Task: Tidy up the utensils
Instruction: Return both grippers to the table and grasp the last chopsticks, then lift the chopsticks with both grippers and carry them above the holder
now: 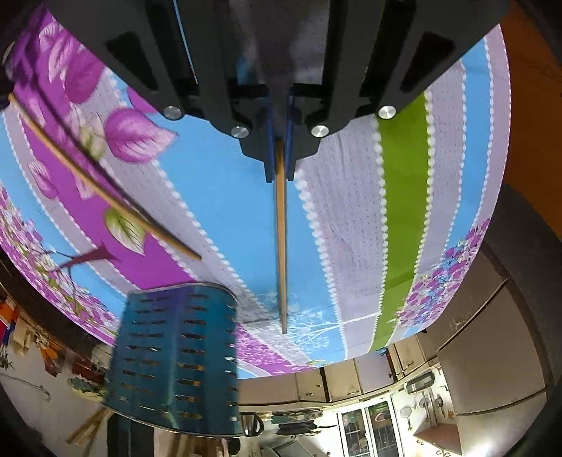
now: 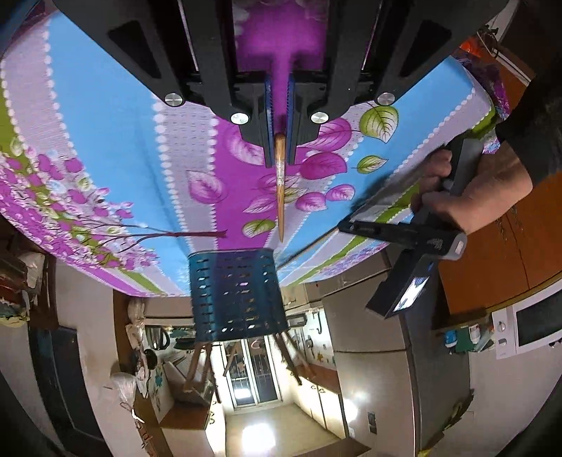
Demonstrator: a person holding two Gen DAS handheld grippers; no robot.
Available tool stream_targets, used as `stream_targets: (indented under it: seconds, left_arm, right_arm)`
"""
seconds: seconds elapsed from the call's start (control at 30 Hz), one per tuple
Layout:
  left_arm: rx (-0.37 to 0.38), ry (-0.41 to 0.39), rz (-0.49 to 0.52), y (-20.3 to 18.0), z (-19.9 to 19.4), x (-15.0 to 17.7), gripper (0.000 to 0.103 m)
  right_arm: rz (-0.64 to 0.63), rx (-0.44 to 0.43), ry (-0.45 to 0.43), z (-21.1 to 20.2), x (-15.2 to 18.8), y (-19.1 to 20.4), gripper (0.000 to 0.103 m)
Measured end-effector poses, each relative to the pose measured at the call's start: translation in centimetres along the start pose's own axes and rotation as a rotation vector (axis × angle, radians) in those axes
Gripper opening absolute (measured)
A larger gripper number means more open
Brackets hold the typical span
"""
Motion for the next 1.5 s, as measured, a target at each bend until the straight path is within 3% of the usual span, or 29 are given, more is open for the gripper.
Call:
stream_targets:
  seconds: [0.47,0.7,1.1,1.3,1.5]
  left_arm:
    - [0.121,-0.051,0.000,-6.9,-9.1,10.2,0.003]
    - [0.119,-0.167,0.000,-9.3,-11.5,12.8,0.003]
    - [0.097,-0.428,0.116,-11.5,-17.0,11.7,0.003]
    - [0.087,-0.583,0.127,-11.5,-21.1,9.0,0.003]
    - [0.097,-0.684,0.141,-11.4,-23.5,5.2,0.003]
  right_arm:
    - [-0.054,0.004,-0.039,-4.9,2.2,-2.3,0.007]
    - [-0.061,0.008,-0.041,-6.6,3.3,-2.5,0.007]
    - [-0.121,0.022,-0.159,-10.0,0.6,-2.5,0.007]
    - [-0.153,0.018,-0.261,-13.0,-2.9,-2.6,0.007]
    - [-0.181,-0.001,-0.359,-15.3,-7.4,-2.9,0.007]
Point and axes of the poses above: each gripper's, at about its wrist camera, not at the fingertips, and z roughly the way its jaws point, y to its left, x to its underside, the point moved 4 cm from there along z, roughly the way its jaws point, and after that the axes turned 4 degrees about x, right-handed, at the moved point
